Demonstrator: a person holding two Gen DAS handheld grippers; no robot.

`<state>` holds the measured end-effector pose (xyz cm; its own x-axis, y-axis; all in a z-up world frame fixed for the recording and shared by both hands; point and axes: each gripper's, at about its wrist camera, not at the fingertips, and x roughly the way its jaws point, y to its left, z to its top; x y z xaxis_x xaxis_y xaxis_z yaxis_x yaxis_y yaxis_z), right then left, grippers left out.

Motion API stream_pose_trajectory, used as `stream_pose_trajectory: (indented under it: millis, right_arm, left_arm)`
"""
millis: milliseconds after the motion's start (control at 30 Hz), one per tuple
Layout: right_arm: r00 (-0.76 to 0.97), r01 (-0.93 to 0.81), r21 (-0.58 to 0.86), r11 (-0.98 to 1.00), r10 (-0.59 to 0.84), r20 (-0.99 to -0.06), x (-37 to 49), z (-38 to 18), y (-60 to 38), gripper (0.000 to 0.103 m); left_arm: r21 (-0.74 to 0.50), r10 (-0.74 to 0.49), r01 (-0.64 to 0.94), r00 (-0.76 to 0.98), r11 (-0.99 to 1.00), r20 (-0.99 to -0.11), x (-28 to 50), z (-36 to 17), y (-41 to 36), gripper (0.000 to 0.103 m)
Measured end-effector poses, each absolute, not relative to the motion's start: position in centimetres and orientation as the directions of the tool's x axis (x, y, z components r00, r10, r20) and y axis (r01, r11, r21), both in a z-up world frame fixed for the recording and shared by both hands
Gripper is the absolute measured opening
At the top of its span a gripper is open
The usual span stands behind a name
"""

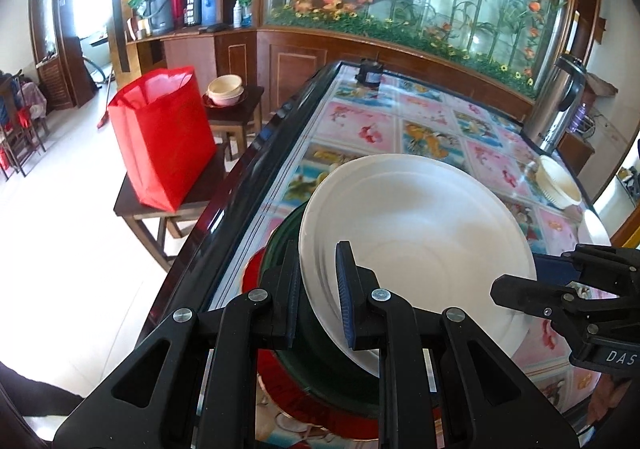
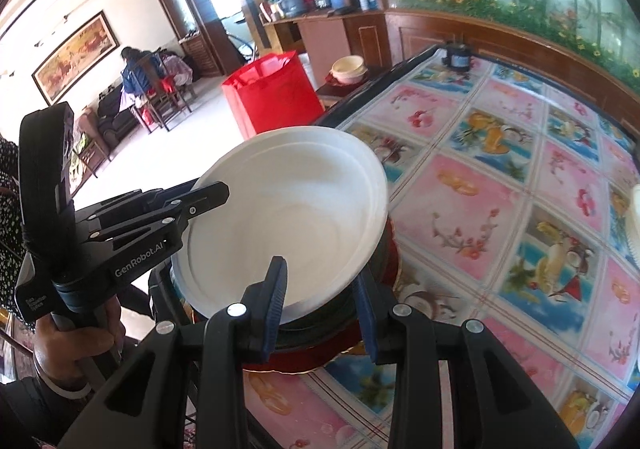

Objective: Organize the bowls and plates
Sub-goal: 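Lower the white plate into the green basin and open the left tool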

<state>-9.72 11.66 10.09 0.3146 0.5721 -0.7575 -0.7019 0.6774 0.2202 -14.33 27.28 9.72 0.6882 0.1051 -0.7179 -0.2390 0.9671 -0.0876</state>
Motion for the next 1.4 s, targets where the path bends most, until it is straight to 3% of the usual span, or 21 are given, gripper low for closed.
stream_pose_trajectory:
  millis: [433, 1233, 1300, 1400]
  right_arm:
    - [0.292, -0.702, 0.198, 0.684, 0.53, -0.796, -10.0, 8.7, 12.7, 0.035]
    - [0.319, -0.666, 0.239, 0.707, 0.559, -0.765, -9.2, 10.1, 10.0, 0.041]
    - [0.31, -0.663, 0.26, 0.703, 0.573, -0.759, -9.1, 10.0, 9.7, 0.043]
    - [0.313, -0.657, 0.264, 0.707, 0.573, -0.757, -9.0, 10.0, 9.4, 0.05]
  left_arm:
    - [-0.066, 0.12, -0.249, 0.663, 0.966, -0.739, -13.9, 7.6, 27.3, 0.017]
    - [0.004, 0.197, -0.276, 0.675, 0.961, -0.711, -13.8, 8.0, 26.9, 0.017]
    - [-0.005, 0.194, -0.277, 0.686, 0.961, -0.701, -13.9, 8.5, 26.8, 0.021]
    - [-0.004, 0.198, -0.276, 0.7, 0.961, -0.687, -13.8, 9.1, 26.3, 0.05]
